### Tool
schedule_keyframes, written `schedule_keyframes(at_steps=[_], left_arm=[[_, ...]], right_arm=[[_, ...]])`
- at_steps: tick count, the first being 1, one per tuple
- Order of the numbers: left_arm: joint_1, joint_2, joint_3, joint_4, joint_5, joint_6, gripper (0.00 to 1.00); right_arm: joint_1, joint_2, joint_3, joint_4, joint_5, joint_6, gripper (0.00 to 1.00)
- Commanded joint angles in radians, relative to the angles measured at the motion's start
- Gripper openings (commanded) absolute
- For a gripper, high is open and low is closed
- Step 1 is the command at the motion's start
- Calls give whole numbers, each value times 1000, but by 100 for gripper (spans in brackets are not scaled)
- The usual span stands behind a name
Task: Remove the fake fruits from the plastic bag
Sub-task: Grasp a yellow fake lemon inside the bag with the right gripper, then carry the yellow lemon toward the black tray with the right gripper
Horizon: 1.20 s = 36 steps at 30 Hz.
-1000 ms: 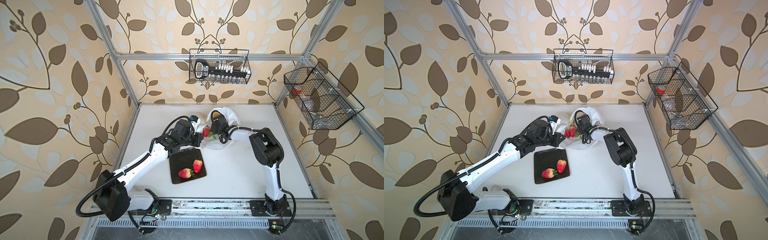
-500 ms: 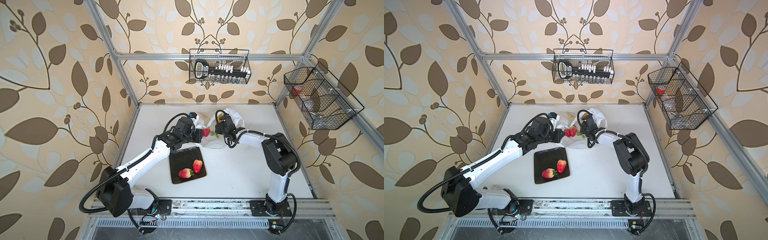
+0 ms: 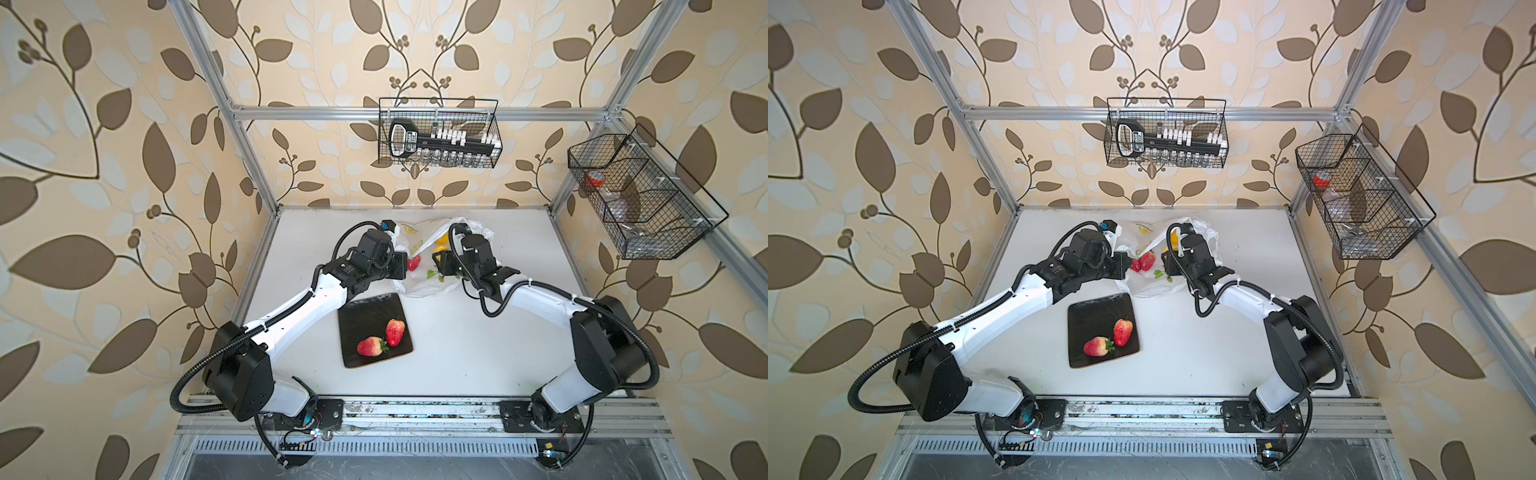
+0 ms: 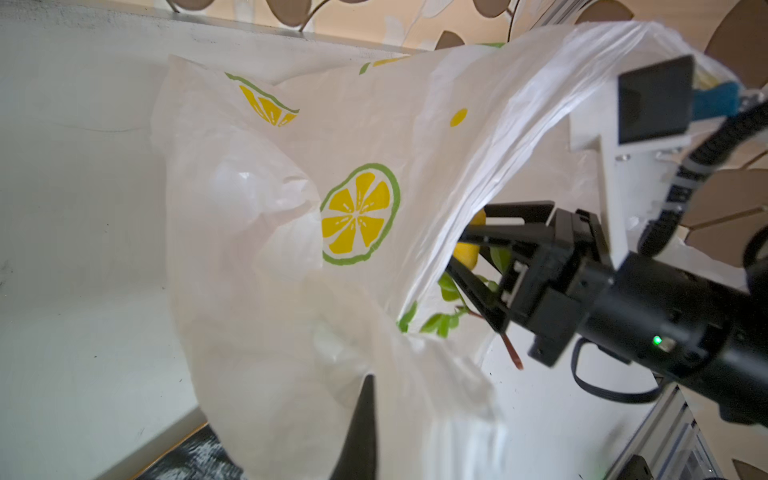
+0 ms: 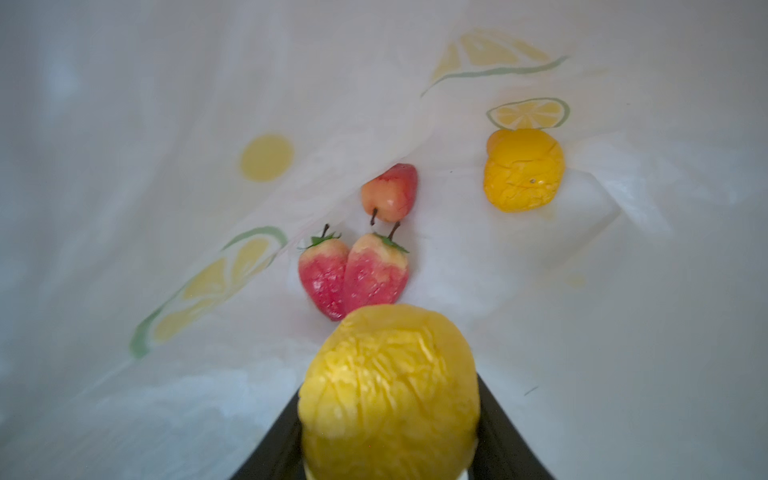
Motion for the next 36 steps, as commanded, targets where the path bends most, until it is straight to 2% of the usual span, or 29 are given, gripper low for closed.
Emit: schedule_keyframes(at_steps=[1,11,15,21,24,29,32,36], left_arm=[[12,45,70,49,-4,19,0],[66,129,160,57,57,50,0],[76,135,173,51,66,59,0],[91,141,175,53,84,64,0],[92,141,175,50,94,70,0],[93,131,177,29,100,92,0],[93,119,180,6,105,112,0],[93,99,191,-34,109,137,0]], right_arm=[[-4,-73,-58,55,-172,-70,45],[5,-227,-173,88,-446,-197,44],[38,-301,-227,119,-484,-249,44],[226,-362,-244,117,-449,-445,45],[354,-318,-224,109,-383,-524,45],[507,-142,-143,142,-280,-590,45],[547,-9,-60,175,-230,-591,45],[549,132,48,190,-174,-570,44]])
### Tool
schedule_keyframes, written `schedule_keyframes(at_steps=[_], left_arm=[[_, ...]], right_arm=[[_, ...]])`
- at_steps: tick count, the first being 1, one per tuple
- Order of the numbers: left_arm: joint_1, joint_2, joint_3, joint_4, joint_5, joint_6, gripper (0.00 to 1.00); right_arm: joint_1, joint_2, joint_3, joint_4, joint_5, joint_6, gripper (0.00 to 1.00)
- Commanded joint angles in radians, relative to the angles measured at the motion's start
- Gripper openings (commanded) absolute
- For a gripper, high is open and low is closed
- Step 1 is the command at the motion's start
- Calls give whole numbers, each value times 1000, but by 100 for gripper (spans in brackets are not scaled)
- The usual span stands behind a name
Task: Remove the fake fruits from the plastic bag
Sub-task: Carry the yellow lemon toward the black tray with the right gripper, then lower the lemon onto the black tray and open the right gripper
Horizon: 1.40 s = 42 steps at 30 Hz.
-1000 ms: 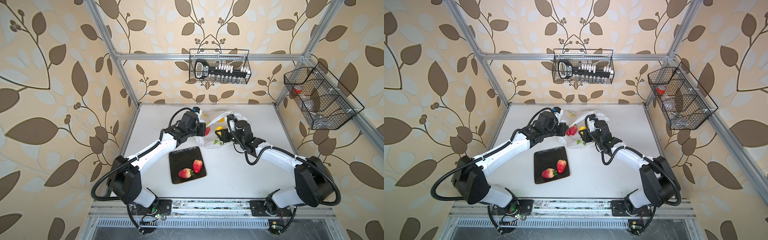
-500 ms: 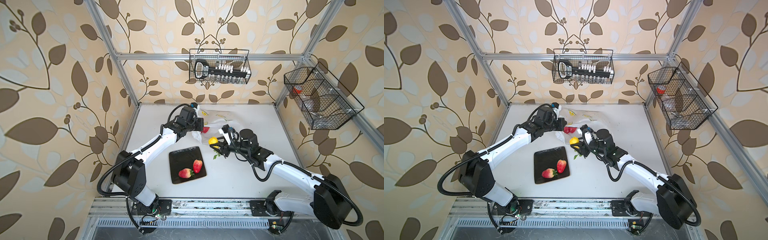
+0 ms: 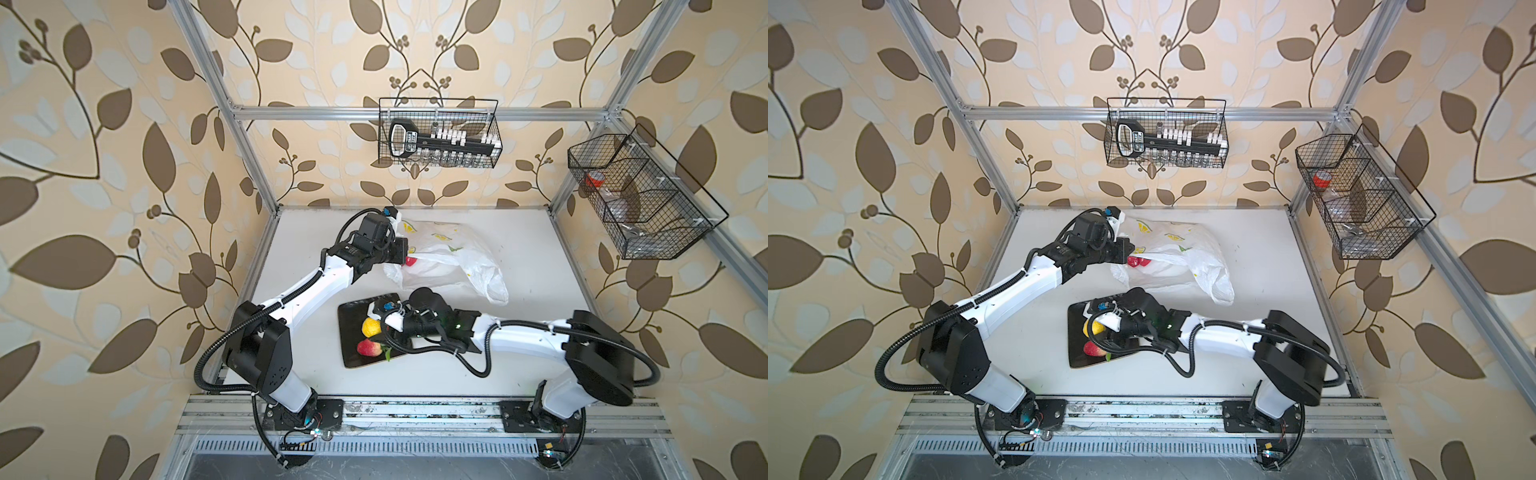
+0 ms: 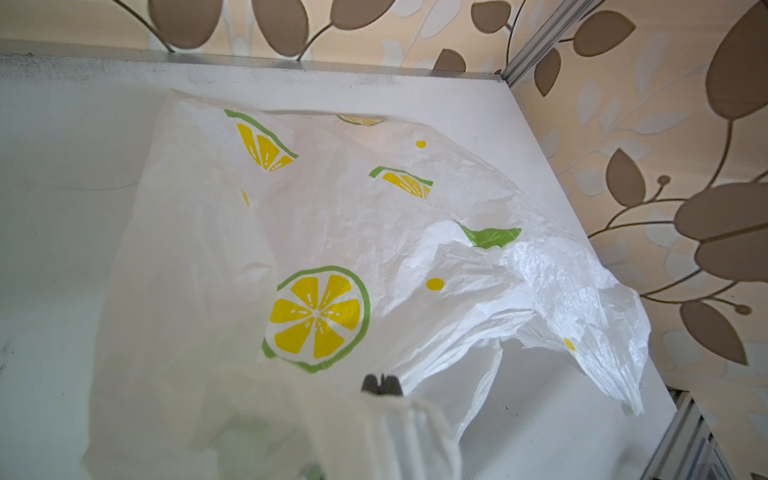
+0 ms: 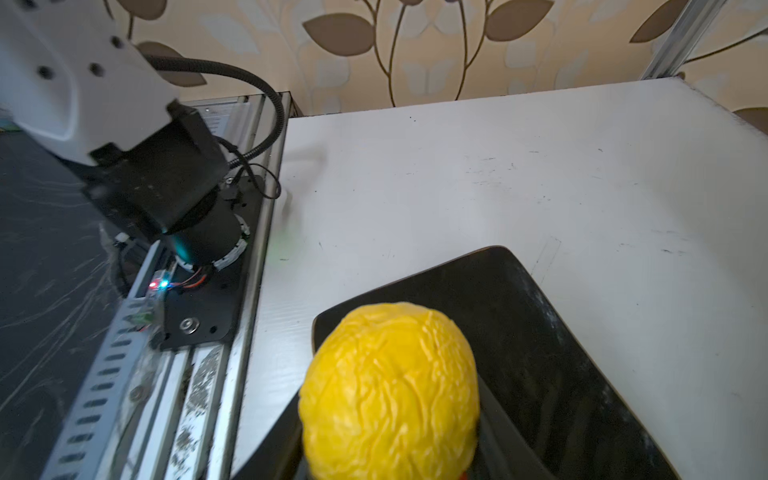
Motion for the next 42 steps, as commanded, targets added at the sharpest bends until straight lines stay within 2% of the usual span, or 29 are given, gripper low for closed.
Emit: schedule_keyframes(at_steps=[1,10,17,24,28,32,38,42], left_arm=[[13,-44,60,-37,21,52,0],[13,-72,77,-88,21,92,0],[13,-76,73,-100,20,104,0],[13,-72,69,-94,23,97,0],[13,-73,65,-96,13,100,0],[13,-67,71,-95,15,98,0],[13,-61,89,-101,23,107,0],[14,-58,89,-103,26,108,0]], right_arm=[[-4,87,97,36,80,-20,44],[-48,340,321,-34,118,-66,46],[-66,481,413,-38,129,-108,50],[-67,545,452,-33,133,-100,63],[-67,527,429,-20,125,-112,74],[-70,451,388,4,117,-115,79],[-64,223,216,55,80,-125,80],[-54,52,55,63,50,-136,76]])
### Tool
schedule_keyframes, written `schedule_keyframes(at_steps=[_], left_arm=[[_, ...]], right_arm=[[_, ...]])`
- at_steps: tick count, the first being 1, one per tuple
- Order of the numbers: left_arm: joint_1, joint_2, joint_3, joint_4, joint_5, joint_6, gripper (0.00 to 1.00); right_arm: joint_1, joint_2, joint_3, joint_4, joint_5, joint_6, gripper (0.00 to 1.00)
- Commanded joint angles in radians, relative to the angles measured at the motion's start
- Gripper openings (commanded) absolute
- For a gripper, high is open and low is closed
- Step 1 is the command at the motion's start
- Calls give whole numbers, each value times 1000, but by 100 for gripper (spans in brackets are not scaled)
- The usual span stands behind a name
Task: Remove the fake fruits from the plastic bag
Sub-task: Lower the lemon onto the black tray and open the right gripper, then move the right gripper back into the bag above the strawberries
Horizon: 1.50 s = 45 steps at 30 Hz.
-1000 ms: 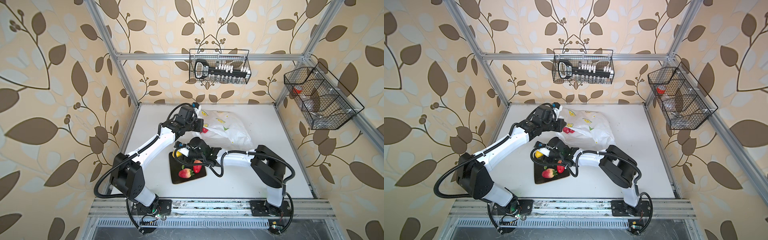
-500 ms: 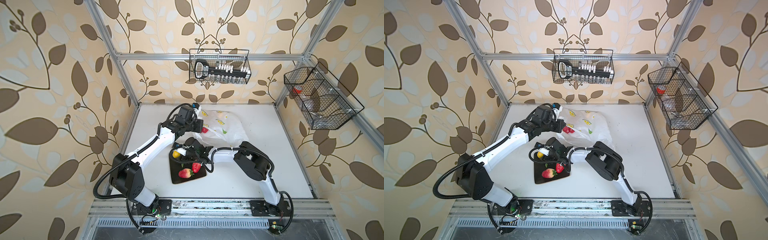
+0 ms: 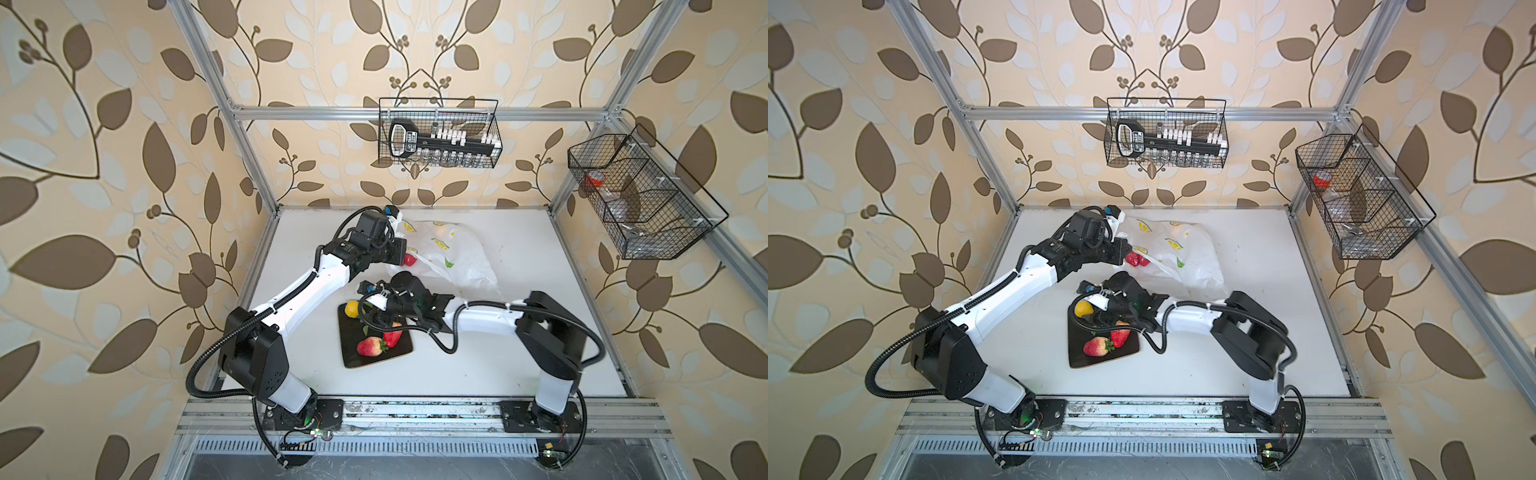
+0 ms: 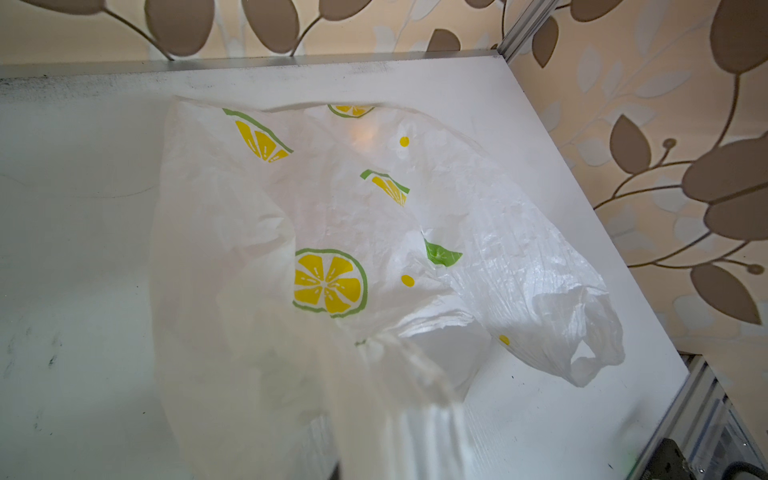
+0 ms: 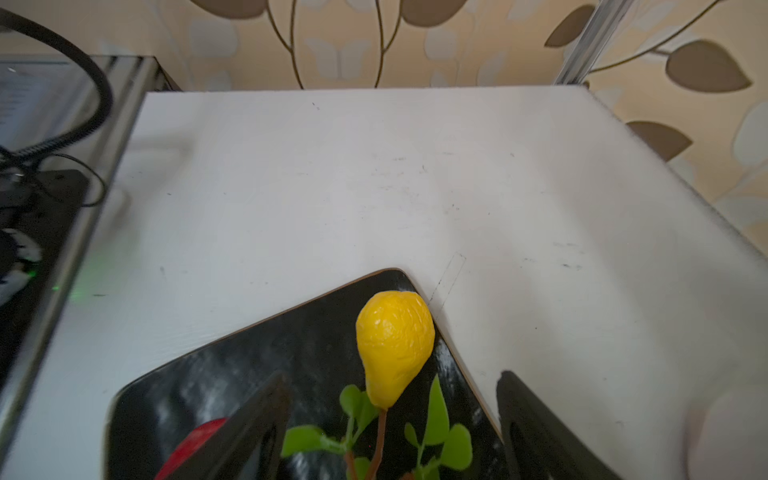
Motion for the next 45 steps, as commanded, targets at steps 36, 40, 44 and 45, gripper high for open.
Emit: schedule_keyframes(at_steps=[36,40,44,45], left_arm=[[13,-85,-38,9,45,50,0],[13,-84,-41,12,54,52,0],[13,-122,-42,6,67,63,0],[13,-125,-42,1,72,74,0]], right_arm=[[-318,-122,-197,170,205,-515,19],[-331,-57,-174,178,204,-554,19],[-351,20,-119,132,240,-546,20],[-354,38,-116,133,264,-549,20]])
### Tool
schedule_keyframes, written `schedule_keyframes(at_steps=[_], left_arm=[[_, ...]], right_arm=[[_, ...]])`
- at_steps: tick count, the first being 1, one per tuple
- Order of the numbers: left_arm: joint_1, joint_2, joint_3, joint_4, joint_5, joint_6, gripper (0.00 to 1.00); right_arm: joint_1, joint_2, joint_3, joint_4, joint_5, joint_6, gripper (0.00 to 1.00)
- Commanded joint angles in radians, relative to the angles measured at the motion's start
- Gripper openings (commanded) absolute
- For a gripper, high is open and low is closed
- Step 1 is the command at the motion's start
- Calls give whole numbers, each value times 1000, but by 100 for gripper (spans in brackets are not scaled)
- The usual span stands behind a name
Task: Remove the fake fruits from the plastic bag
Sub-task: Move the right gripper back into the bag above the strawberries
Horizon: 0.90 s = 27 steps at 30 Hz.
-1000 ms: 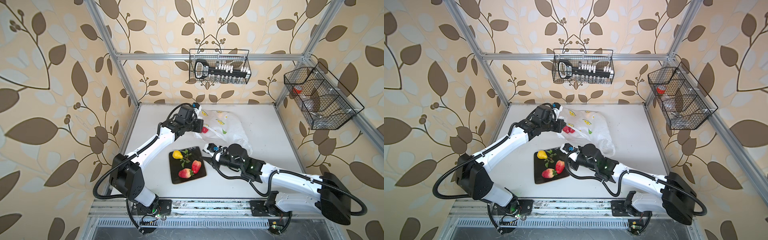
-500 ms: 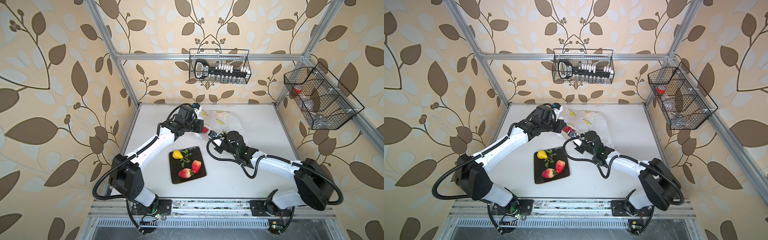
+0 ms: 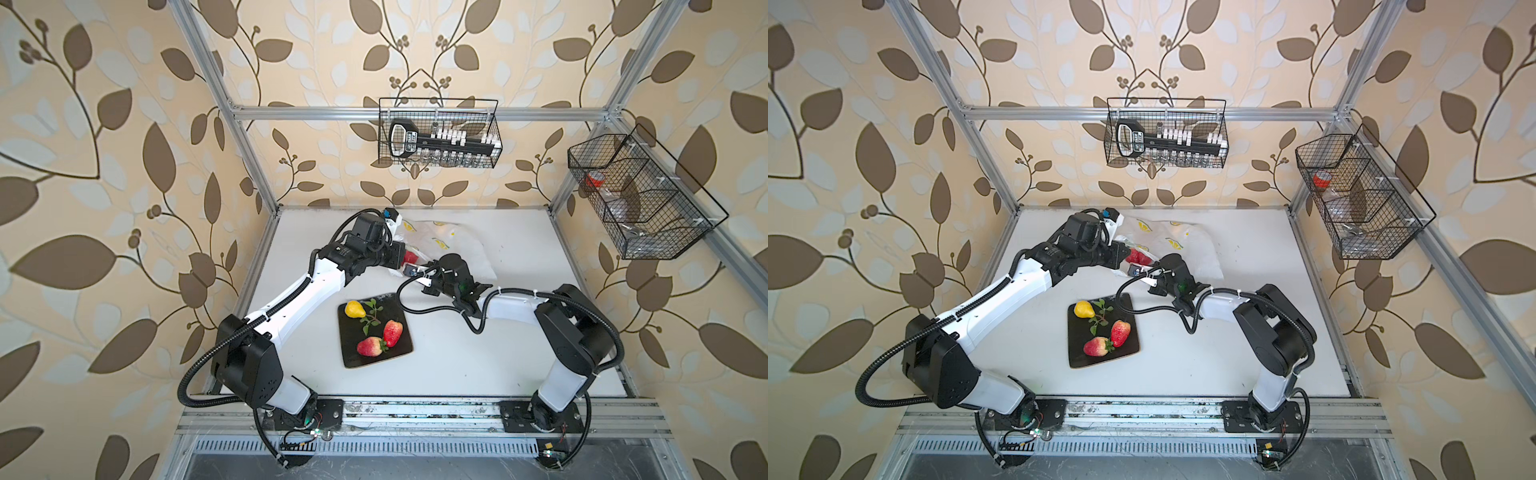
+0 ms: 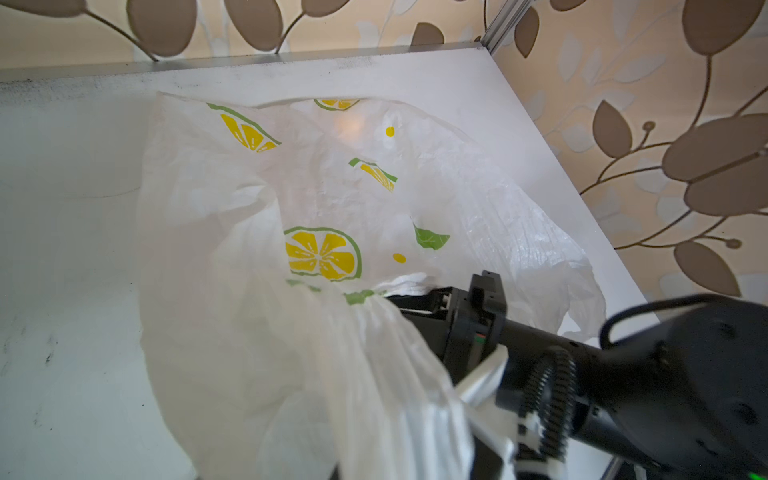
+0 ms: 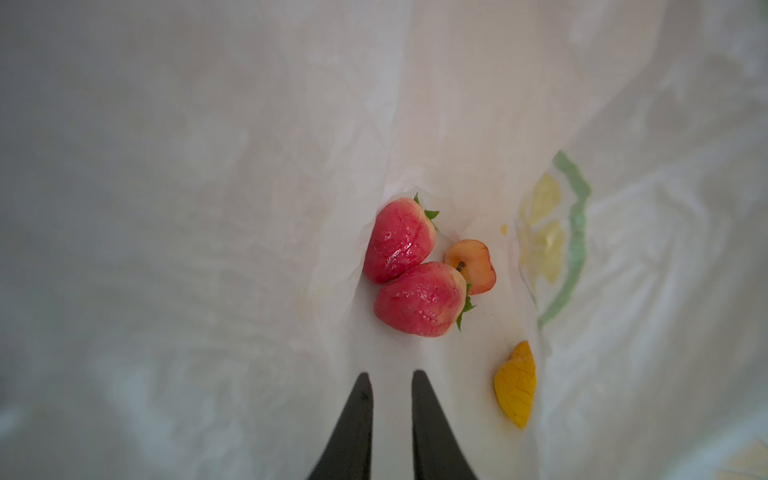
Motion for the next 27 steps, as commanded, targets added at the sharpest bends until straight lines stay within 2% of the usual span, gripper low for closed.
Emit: schedule_keyframes(at_steps=[1,8,11,14,18,21,23,24,27], left_arm=[[13,-67,2,4,47,50,0],[13,-88,1,-8,123,132,0],[13,-96,-14,8,142,148,0],[14,-96,-18,5,154,161,0],[13,-98,-19,1,145,171,0],[13,-96,-20,1,123,155,0],[13,-96,-21,-6,79,125,2],[14,-95,-21,-14,44,105,8],[13,-94,-10,-67,-101,43,16]], right_arm=[[-16,49,46,-10,63,-27,21],[-28,104,65,-46,245,16,31],[-38,111,100,-112,292,110,36],[-44,116,158,-229,293,273,41],[-52,116,237,-397,249,615,47],[-51,109,256,-429,182,858,53],[-51,111,266,-431,145,995,55],[-52,112,272,-427,131,1048,57],[-51,115,275,-394,98,1178,58]])
